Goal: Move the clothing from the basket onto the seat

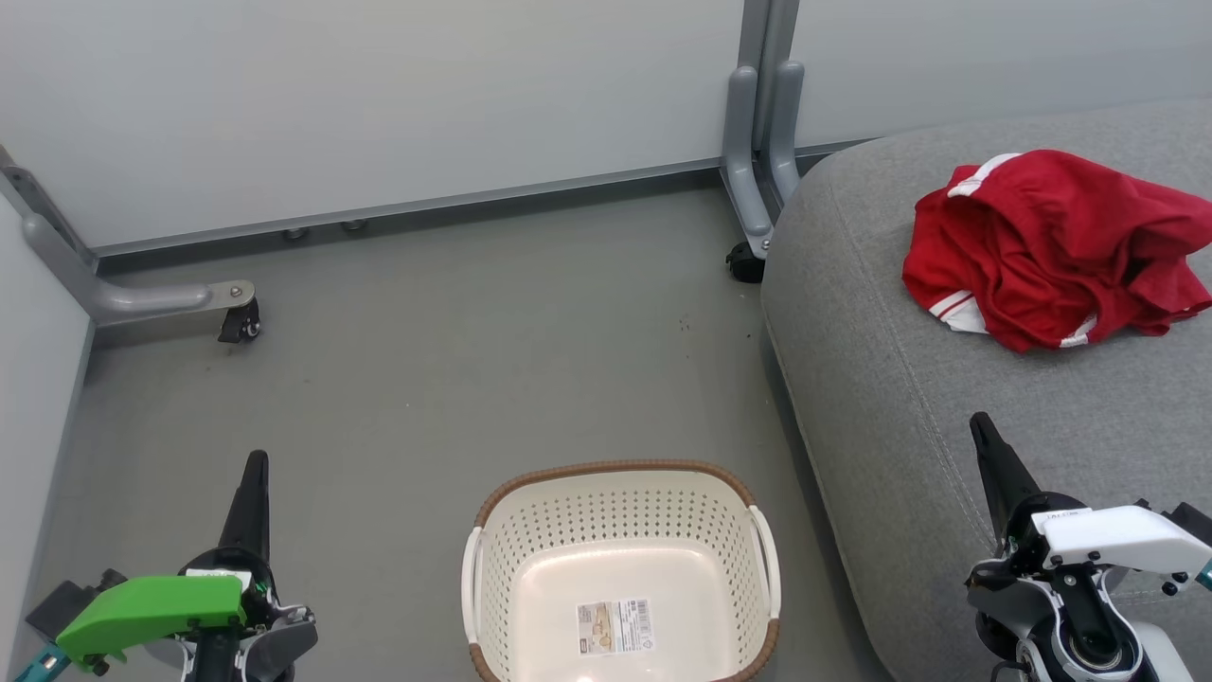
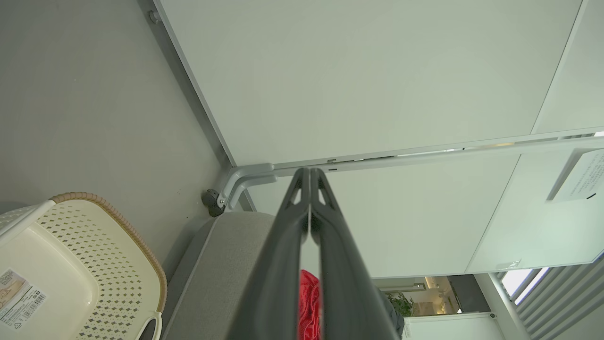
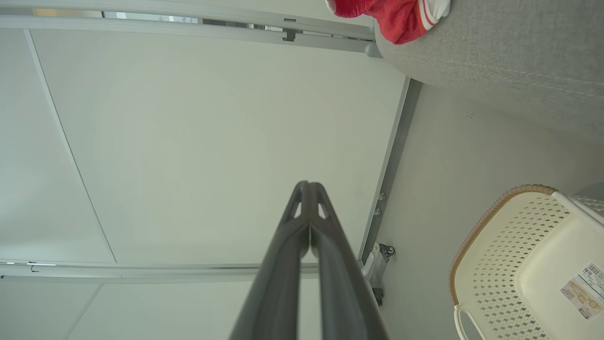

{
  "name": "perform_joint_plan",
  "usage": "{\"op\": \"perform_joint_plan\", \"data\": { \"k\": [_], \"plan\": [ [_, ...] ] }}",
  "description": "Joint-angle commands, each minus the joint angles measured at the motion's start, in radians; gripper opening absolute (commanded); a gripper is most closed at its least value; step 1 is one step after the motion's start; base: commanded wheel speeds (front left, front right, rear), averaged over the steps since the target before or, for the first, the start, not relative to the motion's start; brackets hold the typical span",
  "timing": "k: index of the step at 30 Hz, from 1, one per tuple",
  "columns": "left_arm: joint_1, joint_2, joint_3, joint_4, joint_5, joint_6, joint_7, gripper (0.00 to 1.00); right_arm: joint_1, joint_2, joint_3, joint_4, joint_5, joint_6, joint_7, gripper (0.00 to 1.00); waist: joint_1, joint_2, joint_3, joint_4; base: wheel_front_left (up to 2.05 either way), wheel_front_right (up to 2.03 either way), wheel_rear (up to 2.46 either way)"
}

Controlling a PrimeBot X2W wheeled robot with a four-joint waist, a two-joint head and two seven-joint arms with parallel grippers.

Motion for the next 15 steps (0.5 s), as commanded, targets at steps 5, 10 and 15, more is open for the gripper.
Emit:
{"op": "perform_joint_plan", "data": {
  "k": [5, 10, 15],
  "plan": [
    [-0.029, 0.005, 0.008, 0.006, -0.049, -0.005, 0.014, 0.00, -0.021, -0.001, -0.011, 0.007, 0.051, 0.000, 0.015, 0.00, 0.0000, 0.0000, 0.003, -0.002, 0.00, 0.00, 0.00],
    [-0.037, 0.005, 0.012, 0.009, -0.083, -0.006, 0.024, 0.00, -0.029, 0.000, -0.016, 0.012, 0.084, 0.000, 0.025, 0.00, 0.0000, 0.0000, 0.006, -0.004, 0.00, 0.00, 0.00],
    [-0.044, 0.004, 0.017, 0.013, -0.112, -0.007, 0.033, 0.00, -0.034, 0.001, -0.022, 0.016, 0.114, 0.000, 0.033, 0.00, 0.0000, 0.0000, 0.010, -0.006, 0.00, 0.00, 0.00]
  ]
}}
